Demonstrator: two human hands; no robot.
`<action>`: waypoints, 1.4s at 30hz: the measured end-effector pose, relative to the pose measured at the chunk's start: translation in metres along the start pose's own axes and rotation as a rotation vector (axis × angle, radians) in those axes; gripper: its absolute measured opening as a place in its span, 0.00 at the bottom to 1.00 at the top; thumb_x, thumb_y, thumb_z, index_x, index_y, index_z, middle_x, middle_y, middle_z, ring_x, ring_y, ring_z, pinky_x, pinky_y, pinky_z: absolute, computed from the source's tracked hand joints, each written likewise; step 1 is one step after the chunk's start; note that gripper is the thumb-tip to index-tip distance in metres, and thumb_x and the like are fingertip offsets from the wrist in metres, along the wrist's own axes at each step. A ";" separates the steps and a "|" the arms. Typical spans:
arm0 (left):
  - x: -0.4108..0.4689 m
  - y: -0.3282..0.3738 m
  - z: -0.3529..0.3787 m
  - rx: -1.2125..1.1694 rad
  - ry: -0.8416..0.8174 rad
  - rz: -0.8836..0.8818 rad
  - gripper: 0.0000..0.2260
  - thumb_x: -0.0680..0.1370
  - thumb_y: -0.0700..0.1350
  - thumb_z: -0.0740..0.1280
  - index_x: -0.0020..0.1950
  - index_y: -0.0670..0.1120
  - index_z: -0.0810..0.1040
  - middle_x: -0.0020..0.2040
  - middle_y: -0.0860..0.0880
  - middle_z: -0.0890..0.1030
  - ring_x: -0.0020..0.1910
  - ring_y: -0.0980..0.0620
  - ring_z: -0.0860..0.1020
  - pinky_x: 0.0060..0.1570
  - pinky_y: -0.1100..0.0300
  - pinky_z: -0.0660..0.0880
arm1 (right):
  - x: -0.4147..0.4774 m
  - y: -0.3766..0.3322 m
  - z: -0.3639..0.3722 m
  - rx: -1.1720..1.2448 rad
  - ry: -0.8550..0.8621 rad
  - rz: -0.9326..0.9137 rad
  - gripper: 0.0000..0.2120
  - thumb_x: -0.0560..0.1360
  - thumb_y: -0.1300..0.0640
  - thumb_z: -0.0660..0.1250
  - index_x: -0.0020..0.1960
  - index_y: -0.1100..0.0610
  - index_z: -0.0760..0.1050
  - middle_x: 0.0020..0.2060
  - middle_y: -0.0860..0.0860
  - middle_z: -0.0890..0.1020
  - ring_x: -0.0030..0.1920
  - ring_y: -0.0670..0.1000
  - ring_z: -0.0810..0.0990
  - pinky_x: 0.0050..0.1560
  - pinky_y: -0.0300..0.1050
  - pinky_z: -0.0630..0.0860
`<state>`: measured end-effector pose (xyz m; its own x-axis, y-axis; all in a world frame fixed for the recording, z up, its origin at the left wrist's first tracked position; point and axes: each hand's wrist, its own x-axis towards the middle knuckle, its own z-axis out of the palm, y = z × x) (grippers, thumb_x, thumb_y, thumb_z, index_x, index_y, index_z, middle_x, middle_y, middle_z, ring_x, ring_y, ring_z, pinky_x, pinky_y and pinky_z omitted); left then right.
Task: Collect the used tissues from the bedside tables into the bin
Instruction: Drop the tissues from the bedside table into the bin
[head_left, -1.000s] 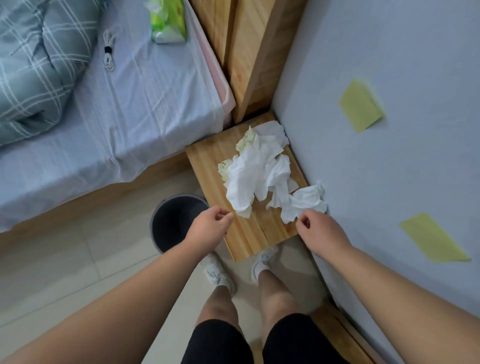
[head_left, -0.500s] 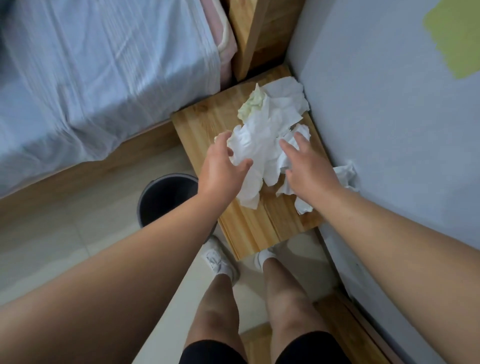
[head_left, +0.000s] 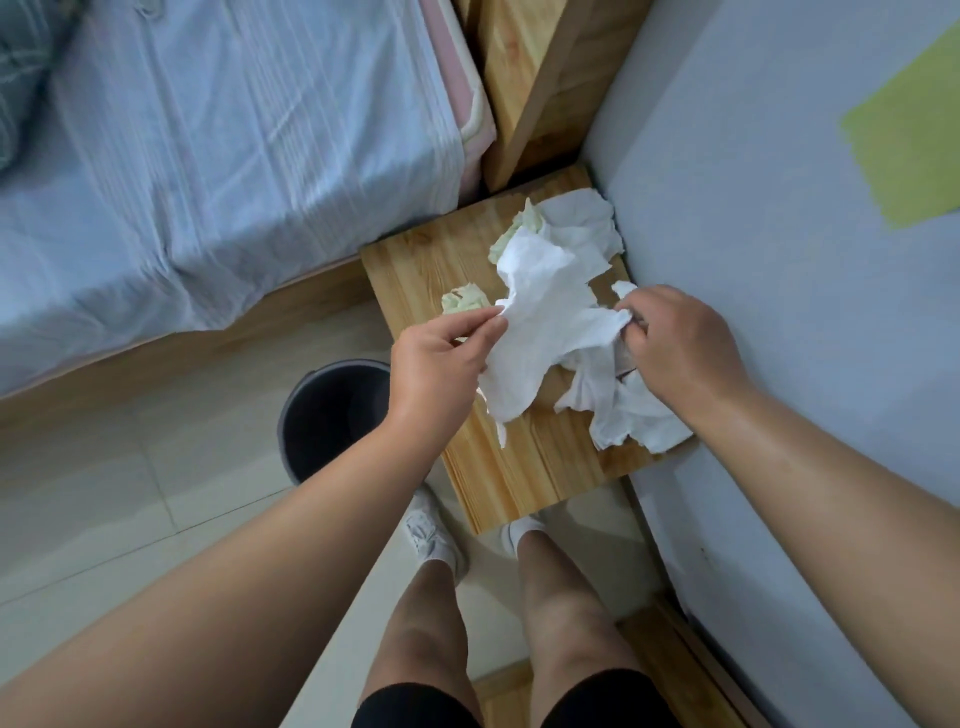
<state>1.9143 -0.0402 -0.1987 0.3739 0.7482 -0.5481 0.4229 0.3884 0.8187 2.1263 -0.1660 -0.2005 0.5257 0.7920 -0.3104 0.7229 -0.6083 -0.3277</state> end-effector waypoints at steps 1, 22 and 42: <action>-0.005 0.003 -0.005 -0.037 0.004 0.003 0.06 0.80 0.47 0.75 0.56 0.55 0.89 0.47 0.58 0.89 0.41 0.62 0.84 0.41 0.64 0.81 | -0.004 -0.003 -0.009 0.003 0.004 0.006 0.10 0.82 0.62 0.63 0.56 0.61 0.82 0.50 0.57 0.84 0.48 0.60 0.80 0.45 0.52 0.75; -0.065 -0.092 -0.148 -0.751 0.150 -0.392 0.07 0.83 0.41 0.71 0.58 0.44 0.87 0.56 0.42 0.89 0.53 0.46 0.88 0.49 0.58 0.85 | -0.064 -0.158 0.035 0.597 -0.079 0.135 0.08 0.80 0.50 0.70 0.57 0.45 0.86 0.36 0.34 0.85 0.39 0.39 0.83 0.36 0.31 0.76; -0.004 -0.305 -0.178 -0.368 0.291 -0.740 0.13 0.83 0.44 0.69 0.68 0.50 0.76 0.53 0.45 0.85 0.36 0.49 0.89 0.33 0.58 0.83 | -0.042 -0.188 0.293 0.388 -0.631 0.342 0.24 0.79 0.53 0.69 0.73 0.57 0.74 0.66 0.57 0.81 0.57 0.59 0.84 0.61 0.61 0.82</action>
<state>1.6366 -0.0658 -0.4161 -0.1379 0.3233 -0.9362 0.1614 0.9399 0.3008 1.8368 -0.1004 -0.3871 0.2540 0.4508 -0.8557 0.3006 -0.8777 -0.3732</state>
